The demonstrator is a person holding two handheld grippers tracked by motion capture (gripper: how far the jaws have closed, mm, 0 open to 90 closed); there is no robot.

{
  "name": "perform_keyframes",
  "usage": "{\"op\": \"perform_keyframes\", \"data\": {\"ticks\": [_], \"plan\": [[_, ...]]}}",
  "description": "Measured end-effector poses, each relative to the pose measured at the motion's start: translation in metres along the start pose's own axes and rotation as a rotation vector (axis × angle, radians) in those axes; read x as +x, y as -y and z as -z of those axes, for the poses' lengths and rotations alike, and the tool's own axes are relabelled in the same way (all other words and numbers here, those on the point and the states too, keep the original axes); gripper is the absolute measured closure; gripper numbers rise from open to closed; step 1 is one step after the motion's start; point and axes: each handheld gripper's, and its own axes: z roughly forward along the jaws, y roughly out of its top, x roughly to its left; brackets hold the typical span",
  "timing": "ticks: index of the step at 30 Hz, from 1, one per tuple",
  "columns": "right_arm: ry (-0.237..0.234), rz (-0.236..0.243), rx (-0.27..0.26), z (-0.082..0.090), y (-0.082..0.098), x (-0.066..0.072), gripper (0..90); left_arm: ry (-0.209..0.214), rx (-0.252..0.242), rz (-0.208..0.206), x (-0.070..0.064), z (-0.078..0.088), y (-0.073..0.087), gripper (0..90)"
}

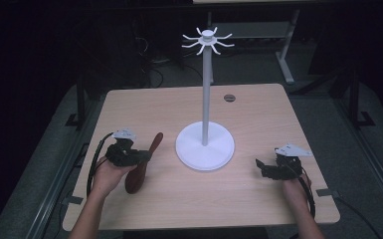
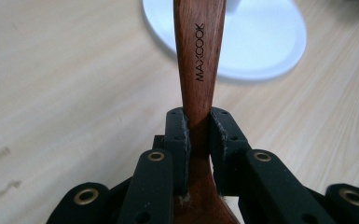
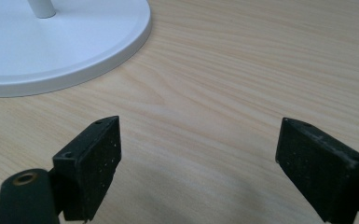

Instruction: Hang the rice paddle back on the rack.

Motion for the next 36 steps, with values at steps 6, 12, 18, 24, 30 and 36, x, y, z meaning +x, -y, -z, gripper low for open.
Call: {"op": "perform_keyframes", "data": {"ticks": [6, 12, 18, 24, 30, 36], "plan": [[0.000, 0.000, 0.000, 0.000, 0.000, 0.000, 13.7, 0.014, -0.141, -0.035, -0.001, 0.012, 0.002, 78.0], [0.001, 0.000, 0.000, 0.000, 0.000, 0.000, 13.7, 0.023, -0.203, -0.051, -0.002, 0.016, 0.002, 78.1], [0.001, 0.000, 0.000, 0.000, 0.000, 0.000, 13.7, 0.029, -0.275, -0.077, -0.007, 0.022, -0.001, 78.3], [0.000, 0.001, -0.001, 0.000, 0.000, 0.000, 13.7, 0.044, -0.341, -0.089, -0.011, 0.028, -0.005, 78.3], [0.001, 0.000, 0.000, 0.000, 0.000, 0.000, 13.7, 0.070, -0.366, -0.103, -0.016, 0.032, -0.014, 78.3], [0.001, -0.001, -0.001, 0.000, 0.000, 0.000, 13.7, 0.095, -0.376, -0.114, -0.019, 0.036, -0.027, 78.3]]}}
